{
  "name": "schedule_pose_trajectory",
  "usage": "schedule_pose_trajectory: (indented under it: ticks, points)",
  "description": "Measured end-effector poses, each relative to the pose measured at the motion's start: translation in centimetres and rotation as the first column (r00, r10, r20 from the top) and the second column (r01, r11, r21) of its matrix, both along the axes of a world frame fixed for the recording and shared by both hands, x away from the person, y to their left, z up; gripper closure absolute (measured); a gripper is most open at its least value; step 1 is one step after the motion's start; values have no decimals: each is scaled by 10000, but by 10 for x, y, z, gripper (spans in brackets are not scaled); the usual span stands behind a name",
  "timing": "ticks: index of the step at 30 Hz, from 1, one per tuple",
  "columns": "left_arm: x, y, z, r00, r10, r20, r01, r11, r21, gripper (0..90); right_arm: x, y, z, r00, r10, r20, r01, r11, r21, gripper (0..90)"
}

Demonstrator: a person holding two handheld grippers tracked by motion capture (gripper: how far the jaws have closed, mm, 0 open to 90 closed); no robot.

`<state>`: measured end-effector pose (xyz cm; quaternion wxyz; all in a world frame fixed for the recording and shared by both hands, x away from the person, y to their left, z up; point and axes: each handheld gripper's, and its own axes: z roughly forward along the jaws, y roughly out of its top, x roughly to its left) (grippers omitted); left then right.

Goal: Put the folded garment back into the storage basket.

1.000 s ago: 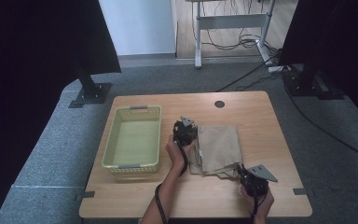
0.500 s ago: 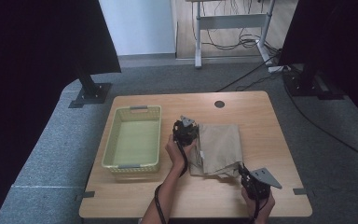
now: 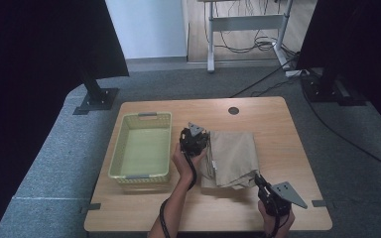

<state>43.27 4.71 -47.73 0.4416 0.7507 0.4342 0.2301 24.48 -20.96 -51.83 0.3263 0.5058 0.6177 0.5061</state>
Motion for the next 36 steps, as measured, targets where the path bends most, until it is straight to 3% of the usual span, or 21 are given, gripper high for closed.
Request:
schedule_pose_trajectory:
  ticks: [19, 26, 36]
  points:
    - [-7, 3, 17, 9996, -26, 296, 26, 10000, -1, 886, -7, 8, 19, 9987, 80, 509, -80, 10000, -4, 863]
    - [-11, 9, 30, 9989, 42, 477, -45, 10000, 59, 885, -8, 14, 28, 9971, 141, 744, -134, 9999, -94, 863]
    - [-13, 14, 34, 9986, 118, 521, -123, 9999, 78, 884, -9, 19, 32, 9964, 80, 838, -69, 9999, -132, 863]
